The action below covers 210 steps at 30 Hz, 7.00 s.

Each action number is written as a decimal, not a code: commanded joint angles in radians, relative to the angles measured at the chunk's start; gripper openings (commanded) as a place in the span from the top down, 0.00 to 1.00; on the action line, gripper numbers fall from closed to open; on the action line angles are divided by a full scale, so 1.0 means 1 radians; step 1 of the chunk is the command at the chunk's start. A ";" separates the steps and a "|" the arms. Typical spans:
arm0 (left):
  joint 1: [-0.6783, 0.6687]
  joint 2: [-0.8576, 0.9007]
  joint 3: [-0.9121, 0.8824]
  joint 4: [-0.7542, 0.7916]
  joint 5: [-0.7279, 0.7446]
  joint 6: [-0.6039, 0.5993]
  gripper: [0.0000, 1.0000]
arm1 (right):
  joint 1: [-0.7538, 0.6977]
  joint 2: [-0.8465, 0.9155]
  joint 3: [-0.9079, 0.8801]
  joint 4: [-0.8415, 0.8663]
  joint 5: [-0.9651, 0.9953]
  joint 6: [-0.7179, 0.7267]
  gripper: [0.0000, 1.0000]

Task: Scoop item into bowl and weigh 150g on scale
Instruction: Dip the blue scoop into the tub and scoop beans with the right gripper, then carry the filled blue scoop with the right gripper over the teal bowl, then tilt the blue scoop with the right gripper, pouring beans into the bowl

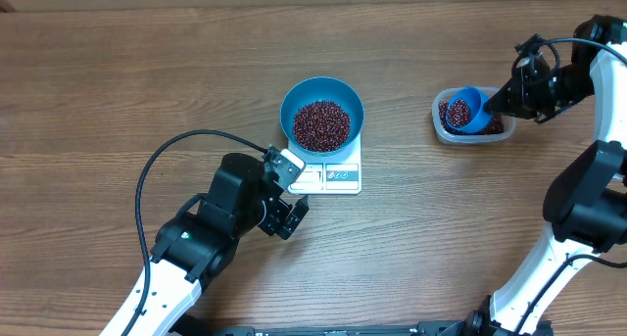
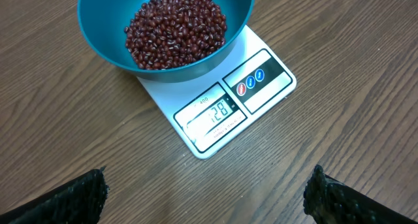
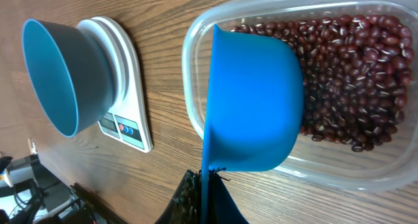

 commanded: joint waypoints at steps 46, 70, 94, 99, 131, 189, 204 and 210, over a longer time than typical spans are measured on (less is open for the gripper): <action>-0.007 0.006 -0.006 0.001 -0.004 -0.010 0.00 | 0.171 -0.112 0.061 -0.084 -0.489 -0.141 0.96; -0.007 0.006 -0.006 0.001 -0.004 -0.010 0.01 | 0.446 -0.154 0.061 0.164 -0.393 0.144 0.96; -0.007 0.006 -0.006 0.001 -0.004 -0.010 0.00 | 0.690 -0.154 0.061 0.290 0.240 0.332 0.96; -0.007 0.006 -0.006 0.001 -0.004 -0.010 0.00 | 0.731 -0.154 0.061 0.275 0.324 0.332 0.96; -0.007 0.006 -0.006 0.001 -0.004 -0.010 0.00 | 0.897 -0.154 0.061 0.249 0.579 0.366 0.96; -0.007 0.006 -0.006 0.001 -0.004 -0.010 0.00 | 0.910 -0.154 0.061 0.248 0.612 0.389 0.96; -0.007 0.006 -0.006 0.001 -0.004 -0.010 0.01 | 0.924 -0.154 0.060 0.264 0.683 0.439 0.96; -0.007 0.006 -0.006 0.001 -0.004 -0.010 0.00 | 0.926 -0.154 0.061 0.257 0.717 0.433 0.96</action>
